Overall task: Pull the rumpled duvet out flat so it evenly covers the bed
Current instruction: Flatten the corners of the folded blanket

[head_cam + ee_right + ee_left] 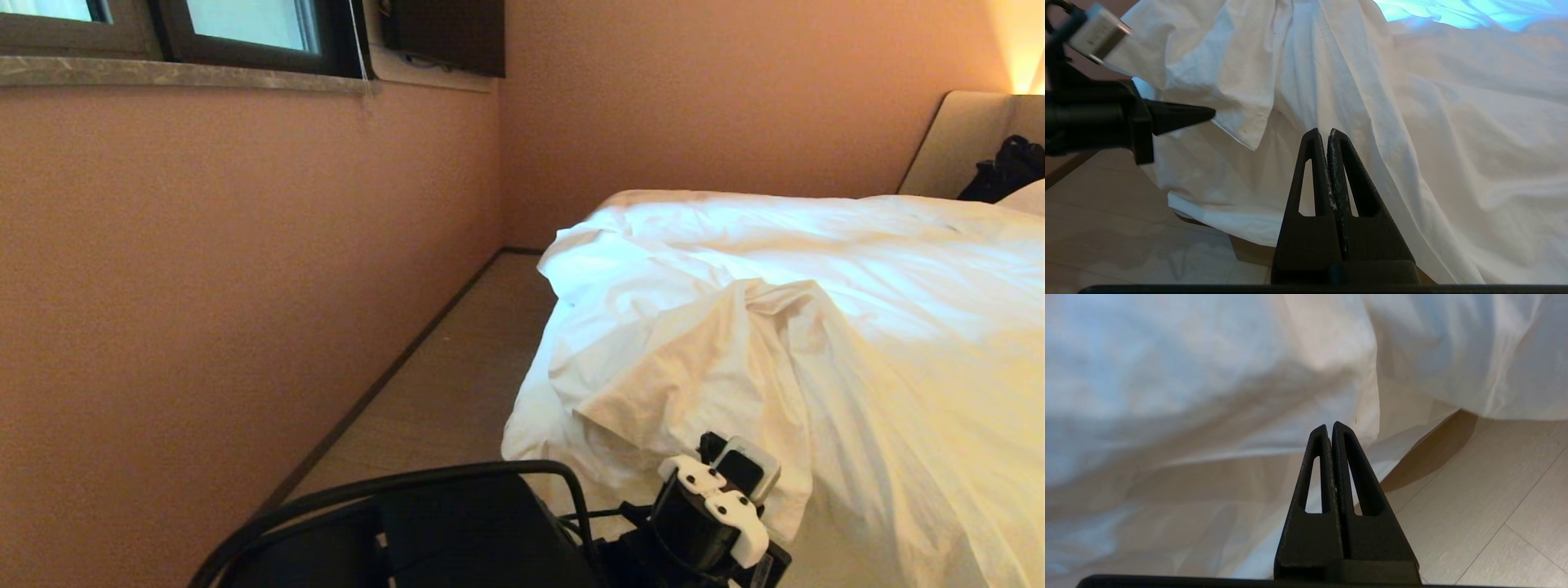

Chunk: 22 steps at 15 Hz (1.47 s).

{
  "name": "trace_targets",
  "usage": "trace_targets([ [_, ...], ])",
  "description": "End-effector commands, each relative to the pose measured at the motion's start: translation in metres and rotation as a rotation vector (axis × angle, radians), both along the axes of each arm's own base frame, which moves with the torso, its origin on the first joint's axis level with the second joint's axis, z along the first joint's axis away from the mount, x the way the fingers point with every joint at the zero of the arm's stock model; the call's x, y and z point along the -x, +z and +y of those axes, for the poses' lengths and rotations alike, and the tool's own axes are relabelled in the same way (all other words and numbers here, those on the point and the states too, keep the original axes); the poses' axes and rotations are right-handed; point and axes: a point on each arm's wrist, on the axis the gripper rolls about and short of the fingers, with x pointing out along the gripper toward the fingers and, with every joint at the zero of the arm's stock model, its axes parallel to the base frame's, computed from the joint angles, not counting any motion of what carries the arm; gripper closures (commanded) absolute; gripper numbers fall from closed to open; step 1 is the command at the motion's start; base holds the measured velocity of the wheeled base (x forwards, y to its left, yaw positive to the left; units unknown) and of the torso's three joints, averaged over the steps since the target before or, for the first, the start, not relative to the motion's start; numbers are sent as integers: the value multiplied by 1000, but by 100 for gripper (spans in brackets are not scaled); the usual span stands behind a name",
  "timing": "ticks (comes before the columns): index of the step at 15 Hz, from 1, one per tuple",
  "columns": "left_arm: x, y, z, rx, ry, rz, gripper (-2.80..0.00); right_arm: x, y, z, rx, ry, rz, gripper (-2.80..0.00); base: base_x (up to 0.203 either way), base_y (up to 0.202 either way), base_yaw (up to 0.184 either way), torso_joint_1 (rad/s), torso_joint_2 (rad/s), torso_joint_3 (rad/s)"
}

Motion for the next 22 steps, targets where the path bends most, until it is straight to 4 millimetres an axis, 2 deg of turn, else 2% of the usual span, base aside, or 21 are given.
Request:
trace_targets([
  [1, 4, -6, -2, -7, -6, 5, 0, 0, 0, 0, 0, 2, 0, 0, 0, 0, 0, 0, 0, 0],
  [5, 9, -11, -6, -19, -3, 2, 0, 0, 0, 0, 0, 0, 0, 0, 0, 0, 0, 0, 0, 0],
  [6, 11, -11, -7, -19, -5, 3, -280, 0, 0, 0, 0, 0, 0, 0, 0, 0, 0, 0, 0, 0],
  [11, 11, -15, -13, 13, 22, -23, -280, 0, 0, 0, 0, 0, 0, 0, 0, 0, 0, 0, 0, 0],
  [15, 5, -25, -31, 60, 139, -77, -280, 0, 0, 0, 0, 1, 0, 0, 0, 0, 0, 0, 0, 0],
  [22, 12, -30, -40, 57, 202, -96, -280, 0, 0, 0, 0, 0, 0, 0, 0, 0, 0, 0, 0, 0],
])
